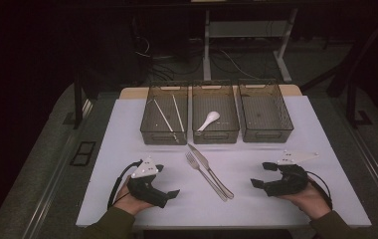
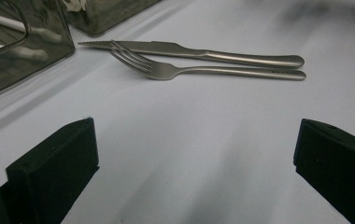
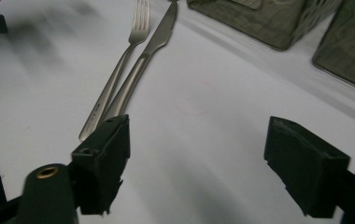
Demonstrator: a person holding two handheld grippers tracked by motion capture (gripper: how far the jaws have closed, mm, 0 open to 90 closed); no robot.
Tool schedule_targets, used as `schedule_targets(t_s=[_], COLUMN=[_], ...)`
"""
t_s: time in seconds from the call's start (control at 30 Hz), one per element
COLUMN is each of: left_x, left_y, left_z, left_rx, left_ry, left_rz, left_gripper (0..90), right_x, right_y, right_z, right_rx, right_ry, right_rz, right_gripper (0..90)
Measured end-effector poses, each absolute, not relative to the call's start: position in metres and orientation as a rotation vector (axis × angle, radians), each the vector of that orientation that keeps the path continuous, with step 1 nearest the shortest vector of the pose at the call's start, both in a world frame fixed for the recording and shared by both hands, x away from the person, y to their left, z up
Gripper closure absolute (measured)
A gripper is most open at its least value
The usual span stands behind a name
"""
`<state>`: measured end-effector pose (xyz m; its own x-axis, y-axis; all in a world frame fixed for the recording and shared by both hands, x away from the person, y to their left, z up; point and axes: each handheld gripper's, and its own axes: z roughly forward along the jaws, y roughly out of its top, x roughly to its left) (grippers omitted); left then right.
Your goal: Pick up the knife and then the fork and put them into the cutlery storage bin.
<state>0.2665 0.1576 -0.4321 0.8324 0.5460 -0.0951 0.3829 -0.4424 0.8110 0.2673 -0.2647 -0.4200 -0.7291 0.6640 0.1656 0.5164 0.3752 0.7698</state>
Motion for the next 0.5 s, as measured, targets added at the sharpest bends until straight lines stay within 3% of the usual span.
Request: schedule_targets(t_s=[0.17, 0.5], left_x=[0.265, 0.266], left_y=[0.158, 0.158], left_z=[-0.431, -0.431], left_rx=[2.08, 2.078], left_ry=[0.672, 0.671], left_rz=[0.227, 0.224], left_gripper=[0.0, 0.0], right_x=[0.266, 0.266], right_y=[-0.244, -0.21], right_z=[-0.421, -0.426], right_rx=[1.026, 0.937], right_ry=[2.507, 2.615], right_rz=[1.262, 1.281], right_gripper=[36.6, 76.1])
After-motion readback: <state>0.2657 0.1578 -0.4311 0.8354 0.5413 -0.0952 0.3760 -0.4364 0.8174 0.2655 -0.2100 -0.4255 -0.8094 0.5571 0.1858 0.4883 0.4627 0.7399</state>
